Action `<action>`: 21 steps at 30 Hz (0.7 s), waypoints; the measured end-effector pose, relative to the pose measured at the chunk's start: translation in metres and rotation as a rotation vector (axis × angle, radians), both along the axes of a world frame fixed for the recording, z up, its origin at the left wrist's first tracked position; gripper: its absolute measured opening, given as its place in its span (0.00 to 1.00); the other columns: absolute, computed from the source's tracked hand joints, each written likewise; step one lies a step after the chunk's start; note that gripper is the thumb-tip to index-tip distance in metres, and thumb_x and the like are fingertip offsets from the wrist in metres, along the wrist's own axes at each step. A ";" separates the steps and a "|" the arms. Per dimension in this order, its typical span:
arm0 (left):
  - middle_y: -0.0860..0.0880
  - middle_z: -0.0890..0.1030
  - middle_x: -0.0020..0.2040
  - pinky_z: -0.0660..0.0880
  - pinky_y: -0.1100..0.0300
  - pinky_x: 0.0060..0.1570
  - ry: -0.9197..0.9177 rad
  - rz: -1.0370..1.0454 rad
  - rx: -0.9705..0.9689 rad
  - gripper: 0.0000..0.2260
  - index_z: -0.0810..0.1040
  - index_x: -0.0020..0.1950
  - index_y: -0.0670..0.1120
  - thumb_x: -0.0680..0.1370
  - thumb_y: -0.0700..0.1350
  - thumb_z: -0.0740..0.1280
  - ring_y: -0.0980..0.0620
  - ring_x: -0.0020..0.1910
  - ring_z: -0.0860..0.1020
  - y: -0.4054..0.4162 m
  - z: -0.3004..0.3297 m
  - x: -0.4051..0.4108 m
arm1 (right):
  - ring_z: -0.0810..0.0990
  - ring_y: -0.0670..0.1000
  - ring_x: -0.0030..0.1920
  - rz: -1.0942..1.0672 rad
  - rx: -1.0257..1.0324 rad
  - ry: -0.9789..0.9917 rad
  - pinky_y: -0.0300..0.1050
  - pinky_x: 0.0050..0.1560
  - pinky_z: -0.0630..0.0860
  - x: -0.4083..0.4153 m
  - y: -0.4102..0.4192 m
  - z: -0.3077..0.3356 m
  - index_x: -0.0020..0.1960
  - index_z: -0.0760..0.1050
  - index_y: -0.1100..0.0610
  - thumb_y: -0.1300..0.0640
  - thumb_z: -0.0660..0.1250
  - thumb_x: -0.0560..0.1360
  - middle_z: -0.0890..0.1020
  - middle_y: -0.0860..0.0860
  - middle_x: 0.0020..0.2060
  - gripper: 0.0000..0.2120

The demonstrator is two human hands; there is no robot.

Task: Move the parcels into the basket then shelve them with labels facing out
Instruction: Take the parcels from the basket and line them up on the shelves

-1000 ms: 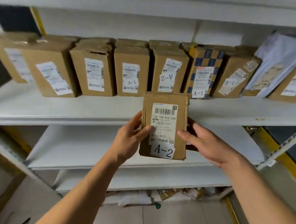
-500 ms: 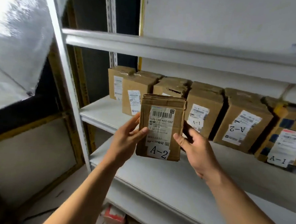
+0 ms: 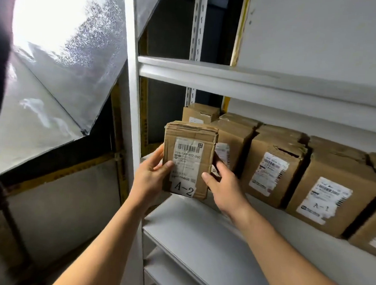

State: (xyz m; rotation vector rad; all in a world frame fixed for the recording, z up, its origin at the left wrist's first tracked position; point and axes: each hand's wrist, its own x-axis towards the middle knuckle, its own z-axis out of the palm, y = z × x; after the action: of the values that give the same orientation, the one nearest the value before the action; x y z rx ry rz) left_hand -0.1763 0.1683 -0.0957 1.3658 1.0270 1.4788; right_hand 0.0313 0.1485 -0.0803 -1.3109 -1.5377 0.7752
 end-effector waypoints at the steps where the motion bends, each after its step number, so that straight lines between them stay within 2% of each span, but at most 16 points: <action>1: 0.57 0.84 0.65 0.83 0.50 0.60 0.013 0.021 -0.001 0.23 0.72 0.78 0.60 0.86 0.42 0.65 0.54 0.66 0.81 0.015 -0.001 -0.008 | 0.77 0.45 0.66 -0.010 -0.007 -0.007 0.18 0.47 0.70 -0.010 0.015 -0.003 0.75 0.73 0.50 0.62 0.68 0.83 0.80 0.43 0.64 0.22; 3: 0.58 0.84 0.65 0.81 0.46 0.65 0.036 0.053 -0.009 0.23 0.72 0.78 0.61 0.85 0.42 0.66 0.55 0.67 0.81 0.045 -0.007 -0.023 | 0.74 0.45 0.64 -0.024 -0.027 0.004 0.17 0.44 0.69 -0.031 0.040 -0.010 0.77 0.71 0.53 0.67 0.68 0.82 0.78 0.44 0.62 0.26; 5: 0.59 0.84 0.64 0.81 0.50 0.64 0.056 0.065 -0.010 0.23 0.72 0.78 0.61 0.86 0.42 0.65 0.57 0.66 0.81 0.071 -0.013 -0.034 | 0.76 0.45 0.64 -0.042 -0.041 0.020 0.20 0.48 0.74 -0.049 0.064 -0.020 0.78 0.70 0.53 0.70 0.67 0.82 0.78 0.44 0.61 0.28; 7: 0.60 0.83 0.64 0.82 0.58 0.61 0.059 0.048 -0.022 0.23 0.72 0.77 0.61 0.86 0.41 0.64 0.60 0.65 0.80 0.092 -0.021 -0.043 | 0.79 0.44 0.65 -0.106 -0.043 0.014 0.36 0.62 0.80 -0.064 0.086 -0.034 0.77 0.71 0.48 0.69 0.68 0.81 0.81 0.42 0.63 0.29; 8: 0.61 0.83 0.64 0.82 0.63 0.58 0.057 0.042 -0.028 0.23 0.72 0.77 0.62 0.86 0.40 0.64 0.63 0.65 0.80 0.101 -0.024 -0.046 | 0.80 0.43 0.65 -0.140 -0.037 0.014 0.45 0.68 0.79 -0.070 0.097 -0.042 0.77 0.71 0.46 0.67 0.69 0.80 0.82 0.41 0.63 0.30; 10: 0.64 0.83 0.62 0.80 0.69 0.53 0.085 0.039 -0.031 0.23 0.71 0.75 0.65 0.86 0.41 0.64 0.68 0.62 0.79 0.119 -0.031 -0.050 | 0.80 0.44 0.66 -0.188 -0.021 0.023 0.53 0.71 0.77 -0.079 0.116 -0.056 0.77 0.69 0.43 0.63 0.70 0.79 0.82 0.41 0.65 0.31; 12: 0.64 0.82 0.63 0.80 0.68 0.53 0.114 0.041 -0.033 0.22 0.70 0.76 0.66 0.86 0.43 0.64 0.67 0.63 0.79 0.137 -0.036 -0.051 | 0.80 0.47 0.67 -0.254 -0.006 0.018 0.54 0.72 0.76 -0.087 0.132 -0.065 0.78 0.67 0.43 0.60 0.70 0.78 0.82 0.43 0.68 0.32; 16: 0.63 0.78 0.70 0.78 0.62 0.63 0.204 0.058 -0.034 0.23 0.64 0.80 0.65 0.87 0.49 0.62 0.63 0.67 0.77 0.169 -0.042 -0.044 | 0.74 0.51 0.73 -0.368 0.021 0.010 0.46 0.75 0.70 -0.103 0.147 -0.067 0.83 0.60 0.46 0.64 0.66 0.82 0.75 0.49 0.75 0.34; 18: 0.64 0.75 0.72 0.73 0.57 0.68 0.244 0.058 -0.009 0.24 0.61 0.82 0.64 0.87 0.50 0.62 0.62 0.70 0.74 0.182 -0.040 -0.040 | 0.69 0.53 0.78 -0.406 0.034 -0.014 0.50 0.78 0.67 -0.108 0.159 -0.069 0.85 0.56 0.48 0.66 0.64 0.83 0.70 0.51 0.79 0.35; 21: 0.64 0.74 0.72 0.70 0.59 0.67 0.265 0.012 -0.007 0.23 0.61 0.82 0.63 0.88 0.51 0.61 0.62 0.69 0.72 0.198 -0.035 -0.036 | 0.65 0.54 0.80 -0.456 0.014 -0.039 0.52 0.79 0.64 -0.112 0.175 -0.069 0.86 0.50 0.48 0.65 0.60 0.84 0.65 0.52 0.82 0.36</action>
State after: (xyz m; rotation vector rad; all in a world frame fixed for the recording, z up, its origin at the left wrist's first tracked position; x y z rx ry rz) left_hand -0.2122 0.3668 -0.1305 1.5826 1.2057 1.3244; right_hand -0.0809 0.3240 -0.1497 -1.5952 -1.2017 0.4493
